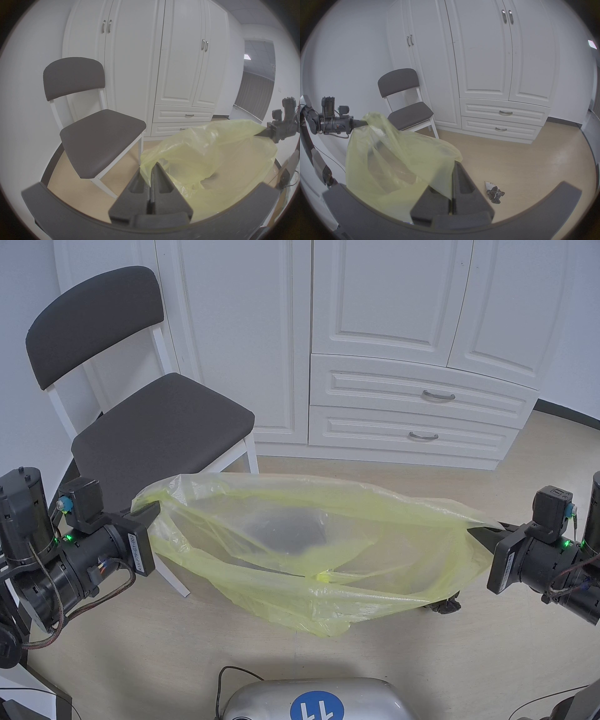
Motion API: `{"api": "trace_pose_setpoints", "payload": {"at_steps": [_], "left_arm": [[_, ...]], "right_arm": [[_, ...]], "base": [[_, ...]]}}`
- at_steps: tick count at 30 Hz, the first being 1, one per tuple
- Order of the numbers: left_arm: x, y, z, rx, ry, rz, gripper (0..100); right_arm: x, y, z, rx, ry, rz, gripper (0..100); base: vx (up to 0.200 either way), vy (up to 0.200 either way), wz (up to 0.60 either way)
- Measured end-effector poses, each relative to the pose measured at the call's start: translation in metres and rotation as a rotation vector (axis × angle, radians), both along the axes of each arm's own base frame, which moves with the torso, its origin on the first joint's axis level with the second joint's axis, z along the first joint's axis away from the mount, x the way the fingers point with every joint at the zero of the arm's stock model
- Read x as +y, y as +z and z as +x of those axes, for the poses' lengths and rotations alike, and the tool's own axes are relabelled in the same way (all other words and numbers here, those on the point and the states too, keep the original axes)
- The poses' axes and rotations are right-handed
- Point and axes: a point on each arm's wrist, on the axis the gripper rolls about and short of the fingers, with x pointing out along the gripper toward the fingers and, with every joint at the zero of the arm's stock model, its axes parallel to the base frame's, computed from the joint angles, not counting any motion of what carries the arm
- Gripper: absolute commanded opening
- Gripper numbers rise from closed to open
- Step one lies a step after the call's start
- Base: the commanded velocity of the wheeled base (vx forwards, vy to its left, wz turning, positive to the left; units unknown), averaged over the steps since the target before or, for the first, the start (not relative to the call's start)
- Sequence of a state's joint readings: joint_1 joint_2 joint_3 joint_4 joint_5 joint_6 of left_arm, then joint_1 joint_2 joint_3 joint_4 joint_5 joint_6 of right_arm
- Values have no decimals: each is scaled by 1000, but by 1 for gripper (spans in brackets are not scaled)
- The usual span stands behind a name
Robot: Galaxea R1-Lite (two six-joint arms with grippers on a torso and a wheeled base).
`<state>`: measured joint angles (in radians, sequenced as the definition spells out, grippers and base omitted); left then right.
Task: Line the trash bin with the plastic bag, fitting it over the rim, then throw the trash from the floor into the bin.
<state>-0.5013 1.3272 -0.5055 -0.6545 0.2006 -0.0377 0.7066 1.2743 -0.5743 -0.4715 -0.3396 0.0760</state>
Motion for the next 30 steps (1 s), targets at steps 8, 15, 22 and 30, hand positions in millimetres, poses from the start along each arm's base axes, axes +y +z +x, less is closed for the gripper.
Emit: {"api": "trace_pose_setpoints", "payload": {"at_steps": [8,15,22,30], "left_arm": [[5,-1,-6,-10,-7,-6,0],[8,-1,-18,-12,-157,-29,0],[19,-6,-24,-35,-144,41,0],[23,-13,-23,-14,-124,68,0]], "right_arm": [[-2,-5,3,11,-20,-16,0],[-6,-9,12,27,-66,-33,0],[-6,-18,21,51,-84,-84,0],[-7,-21,22,47,-92,-130,0]], "base": [[0,0,0],[0,0,0],[0,0,0],[0,0,0]]}}
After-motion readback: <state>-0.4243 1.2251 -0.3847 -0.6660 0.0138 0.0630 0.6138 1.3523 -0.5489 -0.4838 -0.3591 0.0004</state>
